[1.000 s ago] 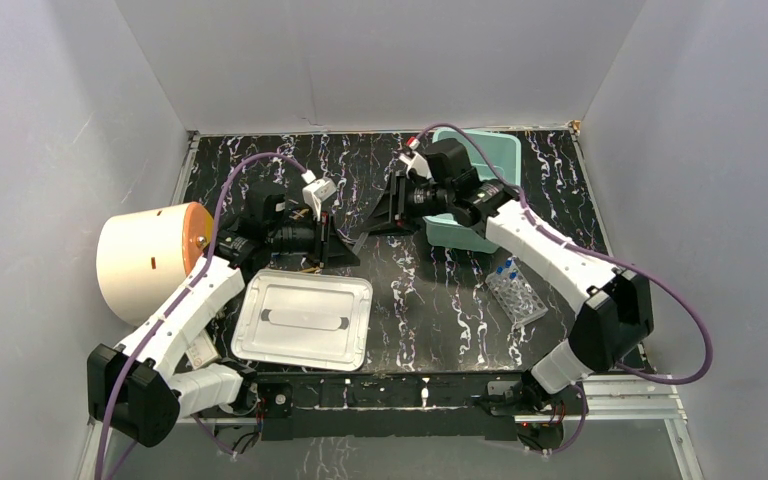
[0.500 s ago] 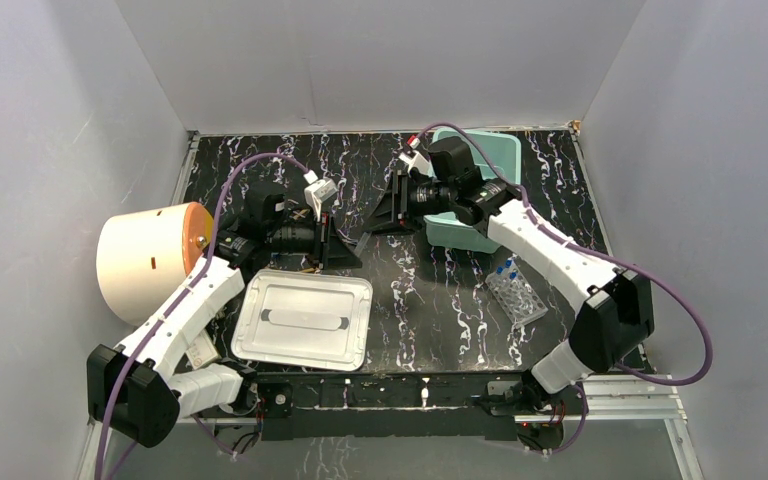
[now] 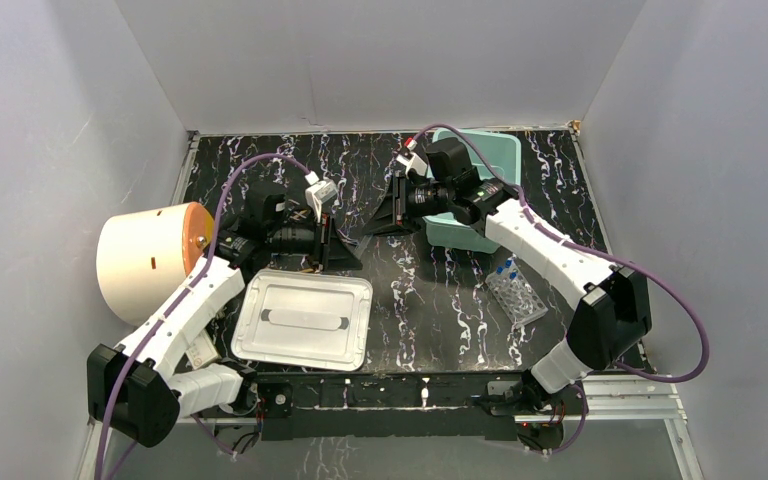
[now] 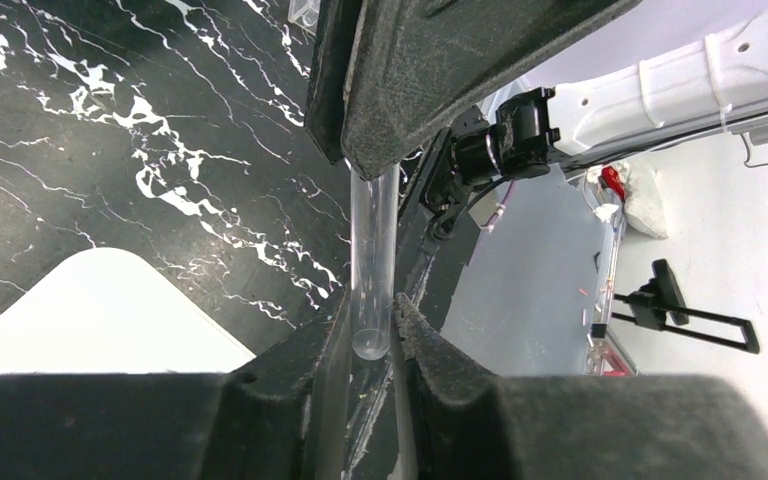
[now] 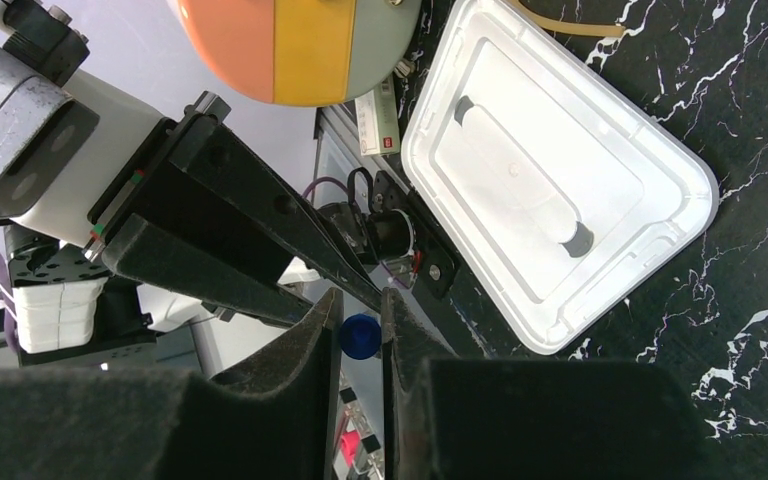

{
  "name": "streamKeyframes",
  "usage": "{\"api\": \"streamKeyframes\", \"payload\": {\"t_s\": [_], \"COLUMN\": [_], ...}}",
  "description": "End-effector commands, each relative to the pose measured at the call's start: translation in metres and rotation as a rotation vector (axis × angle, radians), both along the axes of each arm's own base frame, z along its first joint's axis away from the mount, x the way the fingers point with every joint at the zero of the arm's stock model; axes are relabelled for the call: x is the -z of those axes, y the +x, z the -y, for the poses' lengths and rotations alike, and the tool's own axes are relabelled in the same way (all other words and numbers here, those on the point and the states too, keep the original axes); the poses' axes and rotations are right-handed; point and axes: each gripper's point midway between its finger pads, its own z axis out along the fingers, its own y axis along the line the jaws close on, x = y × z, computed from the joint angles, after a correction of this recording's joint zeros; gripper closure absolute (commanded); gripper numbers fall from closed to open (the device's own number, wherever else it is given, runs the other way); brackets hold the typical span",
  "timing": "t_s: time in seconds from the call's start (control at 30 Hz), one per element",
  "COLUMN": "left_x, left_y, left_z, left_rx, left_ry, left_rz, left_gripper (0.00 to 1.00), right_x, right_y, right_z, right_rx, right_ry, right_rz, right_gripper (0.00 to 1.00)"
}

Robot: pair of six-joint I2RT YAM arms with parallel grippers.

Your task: Organize the chemistry lab equipment

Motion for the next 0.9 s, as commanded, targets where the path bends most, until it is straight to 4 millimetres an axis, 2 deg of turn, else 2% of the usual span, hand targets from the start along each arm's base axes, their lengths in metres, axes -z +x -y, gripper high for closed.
{"api": "streamKeyframes", "payload": {"t_s": [0.0,0.07,0.2,0.27,0.33,0.5,0.6,0.7,0.87], "left_x": [-0.008,-0.008,-0.010,-0.012,-0.014,-0.015,-0.011,-0.006,-0.001], "left_y": [0.003,0.005,0.010,0.011,0.011,0.009,0.009,0.009,0.011], "left_z": [0.000,0.000,-0.001,-0.002,-0.002,-0.003,-0.002,-0.002,-0.001], "left_rx": [-0.006,-0.016,-0.043,-0.055,-0.063,-0.091,-0.106,-0.118,-0.127], "left_ry": [0.009,0.015,0.024,0.024,0.022,0.002,-0.012,-0.015,-0.010], "left_rz": [0.028,0.026,0.030,0.032,0.033,0.021,-0.001,-0.021,-0.039], "left_gripper": [0.64,0.58,0.36,0.26,0.22,0.18,0.18,0.18,0.17], "right_x": [-0.030,-0.029,-0.019,-0.008,0.007,0.050,0.066,0.072,0.069], "right_y": [-0.001,-0.001,0.001,0.004,0.008,0.013,0.014,0.014,0.016], "right_z": [0.003,0.007,0.021,0.033,0.051,0.119,0.161,0.194,0.231], "right_rx": [-0.005,0.017,0.068,0.110,0.164,0.330,0.429,0.513,0.642], "right_ry": [0.067,0.056,-0.006,-0.080,-0.194,-0.531,-0.710,-0.834,-0.962], "right_rz": [0.068,0.070,0.086,0.115,0.151,0.219,0.255,0.292,0.336], "right_gripper": [0.90,0.90,0.90,0.90,0.90,0.90,0.90,0.90,0.90]}}
